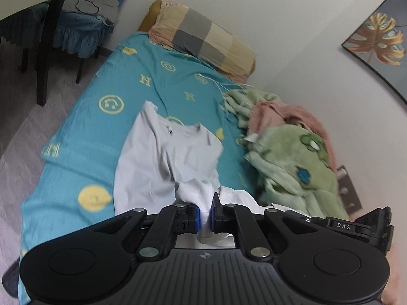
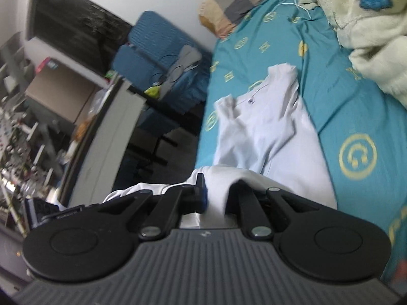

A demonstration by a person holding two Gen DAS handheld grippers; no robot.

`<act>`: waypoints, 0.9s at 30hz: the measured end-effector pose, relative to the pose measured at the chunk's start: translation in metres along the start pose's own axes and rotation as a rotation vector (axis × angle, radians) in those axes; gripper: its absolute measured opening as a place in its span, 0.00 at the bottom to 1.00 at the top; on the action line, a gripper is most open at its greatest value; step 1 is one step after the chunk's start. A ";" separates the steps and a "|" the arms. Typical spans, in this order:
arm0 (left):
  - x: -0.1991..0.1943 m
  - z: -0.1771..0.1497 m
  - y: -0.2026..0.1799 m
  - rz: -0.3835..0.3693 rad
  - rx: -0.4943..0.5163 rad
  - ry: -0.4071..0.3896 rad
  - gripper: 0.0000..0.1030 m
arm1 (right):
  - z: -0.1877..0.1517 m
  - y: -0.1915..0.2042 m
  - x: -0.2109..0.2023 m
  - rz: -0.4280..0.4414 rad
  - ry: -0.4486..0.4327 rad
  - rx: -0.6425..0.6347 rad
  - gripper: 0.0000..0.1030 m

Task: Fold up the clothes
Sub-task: 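Fold the hem up toward the collar with both grippers and release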

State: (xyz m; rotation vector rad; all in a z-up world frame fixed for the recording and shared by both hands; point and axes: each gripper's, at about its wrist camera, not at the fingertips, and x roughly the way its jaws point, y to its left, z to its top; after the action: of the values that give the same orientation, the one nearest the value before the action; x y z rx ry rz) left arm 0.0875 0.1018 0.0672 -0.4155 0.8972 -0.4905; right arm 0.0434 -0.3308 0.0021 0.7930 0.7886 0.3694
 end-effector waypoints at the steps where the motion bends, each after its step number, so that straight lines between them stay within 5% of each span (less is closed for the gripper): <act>1: 0.016 0.007 0.004 0.011 0.000 -0.007 0.08 | 0.006 -0.008 0.014 -0.015 0.005 -0.002 0.08; 12: 0.180 0.028 0.061 0.209 0.106 0.034 0.08 | 0.058 -0.090 0.157 -0.173 0.077 -0.035 0.09; 20: 0.208 0.019 0.069 0.248 0.150 0.059 0.10 | 0.059 -0.105 0.184 -0.232 0.113 -0.071 0.09; 23: 0.197 0.014 0.060 0.266 0.167 0.046 0.23 | 0.057 -0.098 0.180 -0.243 0.110 -0.103 0.11; 25: 0.186 0.009 0.050 0.268 0.177 0.029 0.45 | 0.054 -0.088 0.176 -0.259 0.096 -0.155 0.12; 27: 0.173 0.003 0.039 0.262 0.187 0.008 0.54 | 0.048 -0.077 0.170 -0.275 0.069 -0.210 0.22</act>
State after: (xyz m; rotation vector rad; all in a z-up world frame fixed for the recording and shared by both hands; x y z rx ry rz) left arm 0.1905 0.0356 -0.0614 -0.1232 0.8899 -0.3313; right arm 0.1930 -0.3088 -0.1167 0.4695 0.8942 0.2291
